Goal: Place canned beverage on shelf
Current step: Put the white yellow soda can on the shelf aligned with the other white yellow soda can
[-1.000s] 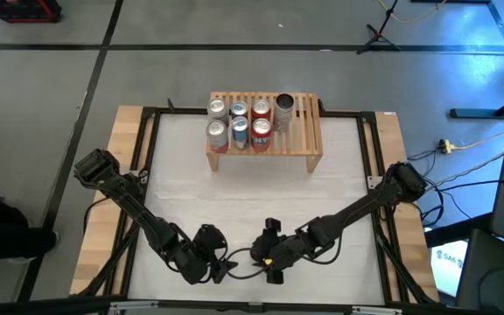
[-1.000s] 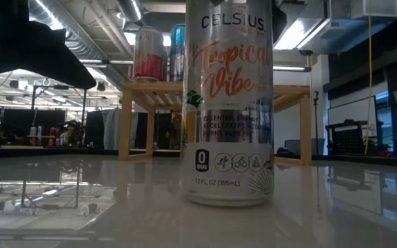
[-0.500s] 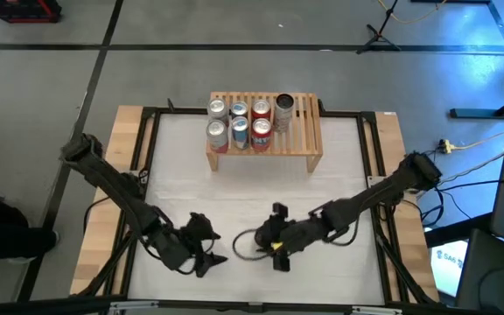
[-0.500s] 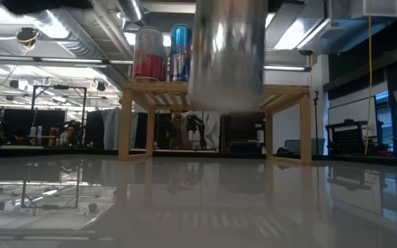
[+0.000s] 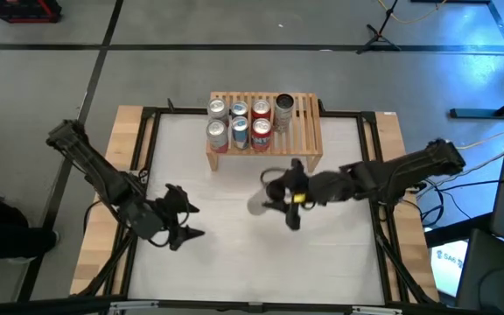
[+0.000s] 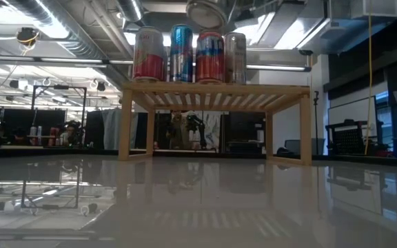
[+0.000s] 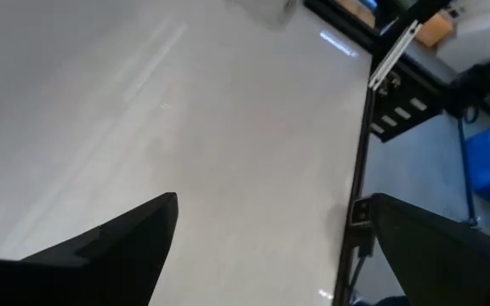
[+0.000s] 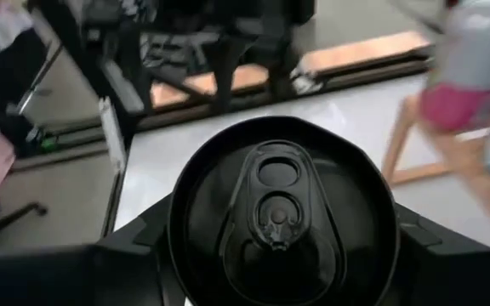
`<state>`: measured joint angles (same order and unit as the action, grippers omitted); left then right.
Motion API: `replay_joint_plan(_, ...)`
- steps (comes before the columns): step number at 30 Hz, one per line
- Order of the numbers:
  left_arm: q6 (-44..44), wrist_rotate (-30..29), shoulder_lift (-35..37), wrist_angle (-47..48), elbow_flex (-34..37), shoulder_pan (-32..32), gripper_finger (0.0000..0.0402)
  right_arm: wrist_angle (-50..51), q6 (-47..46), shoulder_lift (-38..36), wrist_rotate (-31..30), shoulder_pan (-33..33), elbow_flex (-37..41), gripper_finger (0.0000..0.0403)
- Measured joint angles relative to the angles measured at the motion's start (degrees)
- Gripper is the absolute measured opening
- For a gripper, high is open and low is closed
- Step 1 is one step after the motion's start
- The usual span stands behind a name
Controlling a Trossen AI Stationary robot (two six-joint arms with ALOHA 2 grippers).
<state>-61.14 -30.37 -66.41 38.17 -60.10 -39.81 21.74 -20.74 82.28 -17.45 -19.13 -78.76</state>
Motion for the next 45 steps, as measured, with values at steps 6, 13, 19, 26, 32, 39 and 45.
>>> replay_joint_plan(6,6.16,2.29,4.69,4.30,0.01,0.93,0.0384,1.99,0.23,-4.59,-1.45,5.47,-0.07,0.0235)
replay_joint_plan(13,12.91,2.64,10.16,7.67,0.01,0.99,0.0384,19.46,1.30,-4.40,-3.58,11.93,-10.16,0.0235)
replay_joint_plan(19,17.17,2.29,13.69,7.89,0.00,2.16,0.0384,32.76,1.58,-3.43,-2.84,16.15,-16.40,0.0235)
replay_joint_plan(26,21.24,2.37,16.90,8.23,0.02,4.57,0.0384,35.28,8.94,-1.30,2.35,25.91,-16.03,0.0235)
replay_joint_plan(32,21.24,1.70,18.84,9.68,0.02,6.37,0.0384,31.81,16.58,2.23,11.32,32.00,-16.01,0.0235)
replay_joint_plan(39,20.94,1.14,18.93,9.43,0.02,6.82,0.0384,30.41,20.67,4.42,15.62,34.00,-15.96,0.0235)
replay_joint_plan(45,20.79,0.09,18.84,9.38,0.02,6.82,0.0384,28.87,22.07,4.67,16.21,33.89,-15.96,0.0235)
